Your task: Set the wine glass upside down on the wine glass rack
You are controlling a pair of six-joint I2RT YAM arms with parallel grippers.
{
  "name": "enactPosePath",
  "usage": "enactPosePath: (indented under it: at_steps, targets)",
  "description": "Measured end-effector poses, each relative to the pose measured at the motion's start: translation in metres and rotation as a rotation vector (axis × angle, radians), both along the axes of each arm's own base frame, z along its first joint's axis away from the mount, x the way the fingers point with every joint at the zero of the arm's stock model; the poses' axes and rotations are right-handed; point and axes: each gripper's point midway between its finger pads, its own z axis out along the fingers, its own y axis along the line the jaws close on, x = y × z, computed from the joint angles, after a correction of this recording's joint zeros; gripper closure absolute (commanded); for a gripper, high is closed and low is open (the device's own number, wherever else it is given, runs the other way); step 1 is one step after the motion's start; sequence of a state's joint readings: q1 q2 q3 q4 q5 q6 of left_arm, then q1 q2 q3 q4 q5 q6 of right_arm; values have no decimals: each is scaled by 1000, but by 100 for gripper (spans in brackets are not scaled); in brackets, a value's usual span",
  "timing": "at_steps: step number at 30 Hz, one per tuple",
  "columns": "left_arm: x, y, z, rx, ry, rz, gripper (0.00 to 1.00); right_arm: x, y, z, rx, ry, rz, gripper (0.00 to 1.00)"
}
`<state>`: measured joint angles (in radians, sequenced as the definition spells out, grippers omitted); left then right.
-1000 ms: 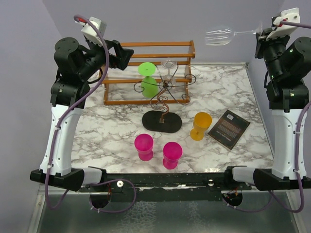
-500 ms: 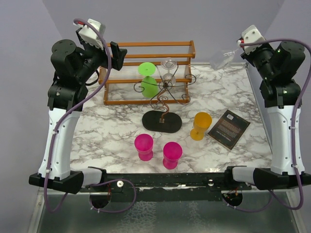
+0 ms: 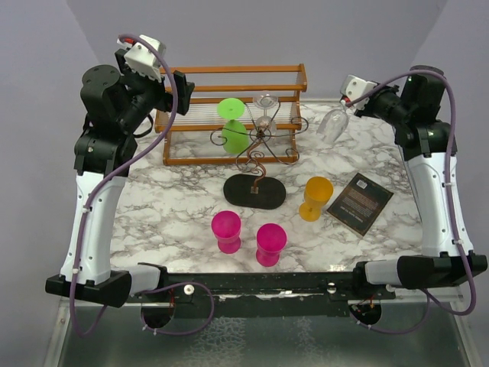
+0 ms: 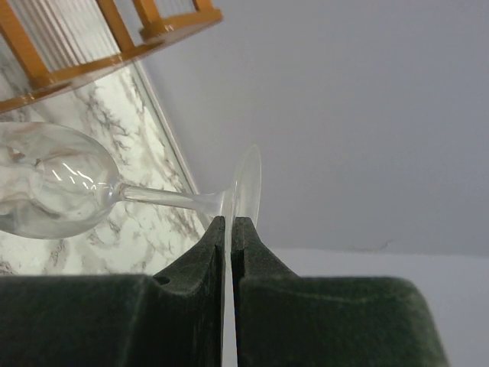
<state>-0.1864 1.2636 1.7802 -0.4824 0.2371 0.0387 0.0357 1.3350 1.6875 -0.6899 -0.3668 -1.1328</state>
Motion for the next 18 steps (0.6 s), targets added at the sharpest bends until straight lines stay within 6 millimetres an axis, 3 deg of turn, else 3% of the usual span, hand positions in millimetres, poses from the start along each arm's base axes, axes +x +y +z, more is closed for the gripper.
enactPosePath:
  at_steps: [9, 18]
  targets:
    - [8, 10, -26, 28, 56, 41, 1, 6, 63, -24, -101, 23, 237, 98]
    - [10, 20, -26, 31, 57, 69, 1, 7, 127, -54, -189, 61, 441, 98]
